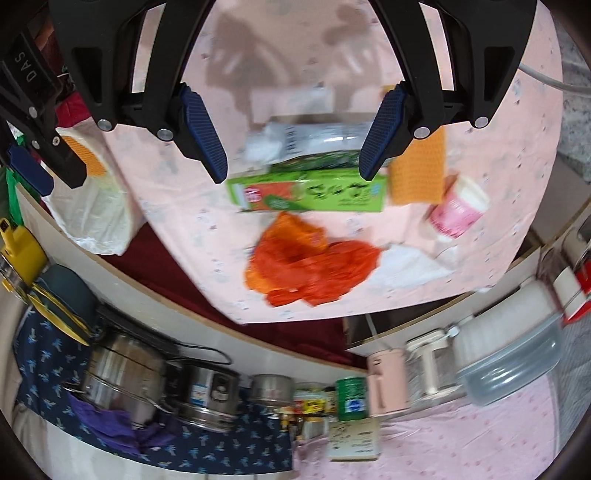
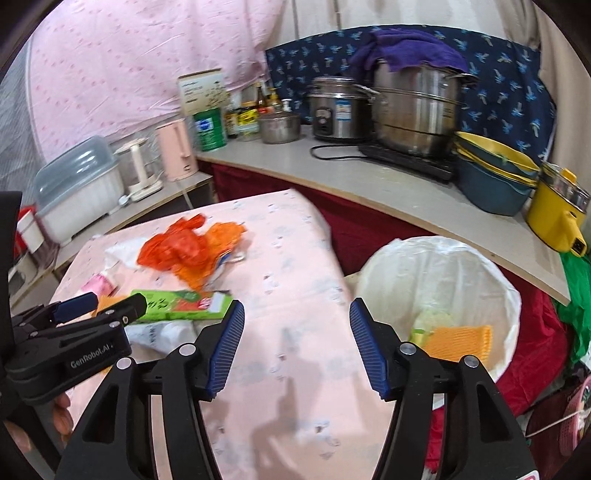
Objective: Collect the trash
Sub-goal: 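Move both open tools back over the remaining trash, then grasp the white toothpaste tube with the right tool while the left tool grasps another foam sleeve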
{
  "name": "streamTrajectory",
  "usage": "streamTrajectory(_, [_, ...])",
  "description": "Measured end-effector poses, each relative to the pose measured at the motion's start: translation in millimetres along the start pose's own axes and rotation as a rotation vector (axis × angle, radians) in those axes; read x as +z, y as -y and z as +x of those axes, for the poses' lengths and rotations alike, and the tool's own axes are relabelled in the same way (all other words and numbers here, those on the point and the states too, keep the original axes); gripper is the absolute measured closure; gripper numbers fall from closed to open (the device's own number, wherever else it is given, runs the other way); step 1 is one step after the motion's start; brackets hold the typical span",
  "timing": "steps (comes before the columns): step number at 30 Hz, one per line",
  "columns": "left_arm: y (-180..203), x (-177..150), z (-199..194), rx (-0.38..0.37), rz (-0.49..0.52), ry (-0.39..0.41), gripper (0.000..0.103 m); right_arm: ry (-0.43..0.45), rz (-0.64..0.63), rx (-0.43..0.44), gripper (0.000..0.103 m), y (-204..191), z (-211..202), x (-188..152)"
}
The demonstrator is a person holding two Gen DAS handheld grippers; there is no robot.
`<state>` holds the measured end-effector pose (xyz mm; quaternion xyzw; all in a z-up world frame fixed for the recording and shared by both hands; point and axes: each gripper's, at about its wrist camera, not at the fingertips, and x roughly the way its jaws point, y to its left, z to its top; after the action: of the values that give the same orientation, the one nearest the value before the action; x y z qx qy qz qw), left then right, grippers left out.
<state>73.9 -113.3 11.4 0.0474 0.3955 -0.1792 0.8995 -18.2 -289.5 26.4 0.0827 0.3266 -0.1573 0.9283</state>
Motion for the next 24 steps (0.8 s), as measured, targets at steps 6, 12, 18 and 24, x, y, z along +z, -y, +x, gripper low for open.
streamTrajectory(6, [-48,-15,1,0.050,-0.067,-0.035,0.033,-0.013,-0.126,0.031,0.039,-55,4,-16])
streamTrajectory(12, [-83,-28,6,0.090,-0.102,-0.080,0.033,-0.011,-0.281,0.036,0.032,-99,11,-30])
streamTrajectory(18, [-104,-40,16,0.113,-0.111,-0.126,0.033,-0.037,-0.392,0.035,0.031,-130,29,-37])
streamTrajectory(24, [-116,-45,29,0.108,-0.112,-0.172,0.033,-0.066,-0.480,0.037,0.031,-151,51,-43])
